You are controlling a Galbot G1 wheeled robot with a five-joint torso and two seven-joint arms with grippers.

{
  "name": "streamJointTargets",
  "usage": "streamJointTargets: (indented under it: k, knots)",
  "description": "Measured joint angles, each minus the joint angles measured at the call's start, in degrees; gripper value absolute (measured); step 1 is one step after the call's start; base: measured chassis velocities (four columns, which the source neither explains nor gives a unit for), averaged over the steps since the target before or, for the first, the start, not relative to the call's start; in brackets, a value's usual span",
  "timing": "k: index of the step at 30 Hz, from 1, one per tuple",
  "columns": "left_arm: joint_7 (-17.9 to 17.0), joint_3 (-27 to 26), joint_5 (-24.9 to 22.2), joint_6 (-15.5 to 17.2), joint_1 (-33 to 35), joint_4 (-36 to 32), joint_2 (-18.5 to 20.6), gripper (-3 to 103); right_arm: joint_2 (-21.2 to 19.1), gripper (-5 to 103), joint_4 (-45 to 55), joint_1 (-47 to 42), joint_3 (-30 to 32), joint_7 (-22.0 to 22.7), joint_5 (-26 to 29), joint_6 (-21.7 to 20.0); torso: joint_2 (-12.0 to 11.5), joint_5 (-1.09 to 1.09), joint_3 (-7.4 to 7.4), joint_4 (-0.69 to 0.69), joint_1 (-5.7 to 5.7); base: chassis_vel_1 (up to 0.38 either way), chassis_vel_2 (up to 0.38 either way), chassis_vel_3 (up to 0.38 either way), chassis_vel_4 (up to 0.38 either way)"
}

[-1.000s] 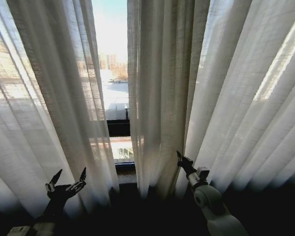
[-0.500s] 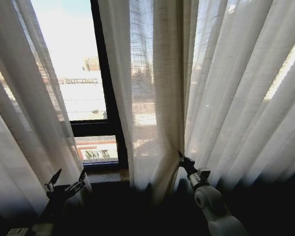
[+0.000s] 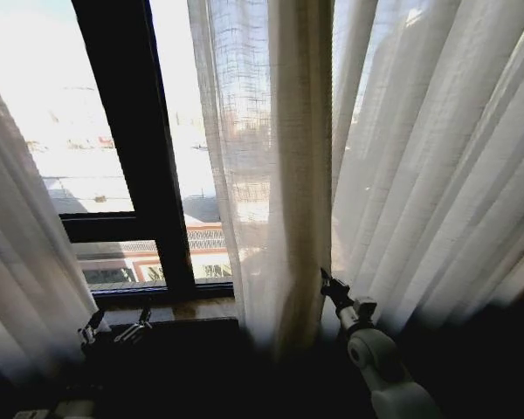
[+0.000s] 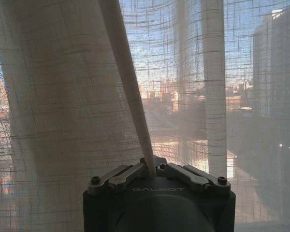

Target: Open the curtains by pulling them apart, changing their state from closed to fully open.

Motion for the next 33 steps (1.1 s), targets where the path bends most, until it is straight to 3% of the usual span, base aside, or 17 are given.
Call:
streamJointTargets:
  k: [33]
  knots:
    - [1.45,0.11,0.13,-0.33,-0.06,0.59,-0.32,100,0.13,0,-0.88,-0.26,1.39,0.80,-0.06,0.32,-0.01,0.03,0.01,-0.01,0.01,-0.355,-0.352,0.351,0.354]
